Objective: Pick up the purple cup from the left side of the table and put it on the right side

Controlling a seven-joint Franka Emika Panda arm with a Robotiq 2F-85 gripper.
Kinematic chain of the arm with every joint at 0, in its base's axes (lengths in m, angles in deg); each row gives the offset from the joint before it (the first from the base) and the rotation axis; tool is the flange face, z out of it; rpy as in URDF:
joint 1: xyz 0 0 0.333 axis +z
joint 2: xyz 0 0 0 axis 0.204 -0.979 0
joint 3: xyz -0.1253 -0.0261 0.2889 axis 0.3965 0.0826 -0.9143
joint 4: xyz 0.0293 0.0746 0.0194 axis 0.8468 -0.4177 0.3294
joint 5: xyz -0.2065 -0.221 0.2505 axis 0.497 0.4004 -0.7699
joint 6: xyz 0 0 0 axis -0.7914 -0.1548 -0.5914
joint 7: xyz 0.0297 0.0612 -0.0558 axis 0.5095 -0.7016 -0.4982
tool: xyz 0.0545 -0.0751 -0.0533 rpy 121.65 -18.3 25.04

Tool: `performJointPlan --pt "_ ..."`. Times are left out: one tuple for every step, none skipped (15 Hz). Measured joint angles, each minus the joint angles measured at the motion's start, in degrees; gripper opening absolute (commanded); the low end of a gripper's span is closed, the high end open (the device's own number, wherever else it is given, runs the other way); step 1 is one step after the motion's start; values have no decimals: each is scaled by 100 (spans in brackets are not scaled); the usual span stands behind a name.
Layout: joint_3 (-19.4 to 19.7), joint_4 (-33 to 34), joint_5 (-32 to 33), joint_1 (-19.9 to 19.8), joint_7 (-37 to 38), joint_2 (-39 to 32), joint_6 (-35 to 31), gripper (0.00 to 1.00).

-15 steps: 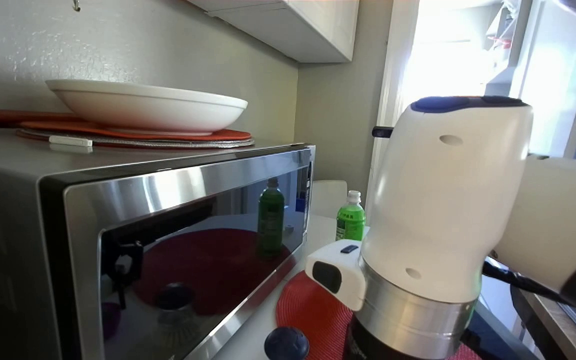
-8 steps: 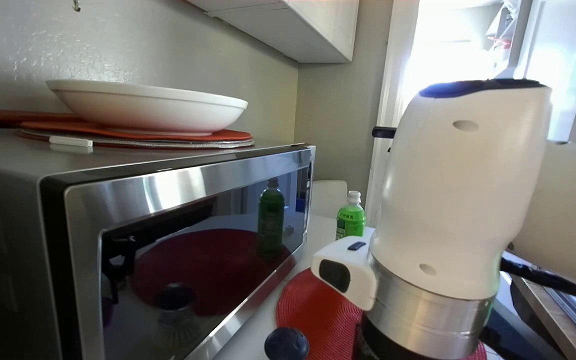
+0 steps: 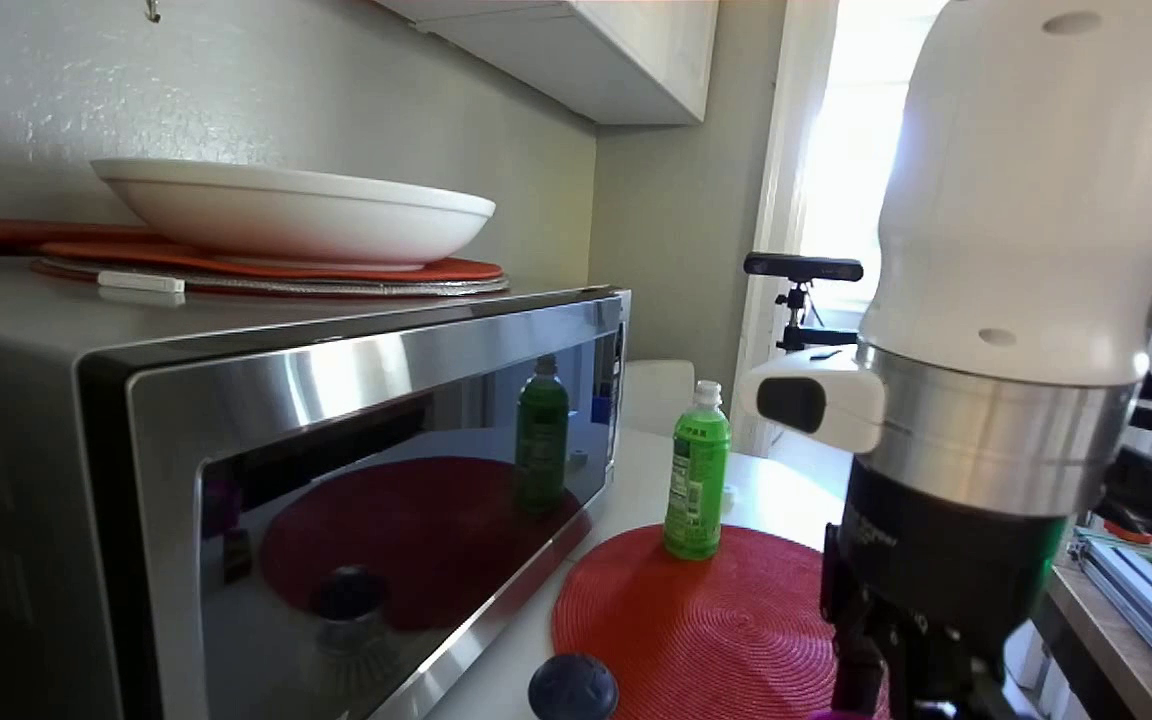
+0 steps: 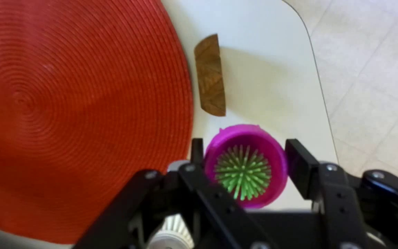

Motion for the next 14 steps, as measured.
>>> performJointPlan --pt "-39 -209 -43 -151 -4 225 16 35" --pt "-57 -420 -95 -300 -12 443 17 35" --pt "-64 -632 -142 -451 -28 660 16 35" --pt "-62 -839 -191 -612 -72 866 13 35" --pt "-49 -1053 -235 -789 -130 1065 3 35" --pt "-29 -1144 -250 -982 -204 1209 -11 35" --pt "9 -1130 -249 -1176 -272 1294 -11 35" --pt "70 -1106 -245 -1389 -377 1351 -11 35" --pt "155 -1081 -245 -1612 -514 1383 -12 35" --pt "268 -1071 -245 -1826 -677 1406 -15 35" --pt "392 -1068 -245 -2040 -866 1407 -29 35" --pt "527 -1067 -245 -2248 -1070 1400 -37 35" --pt "662 -1068 -245 -2432 -1276 1395 -38 35" --pt "784 -1069 -245 -2595 -1469 1391 -37 35"
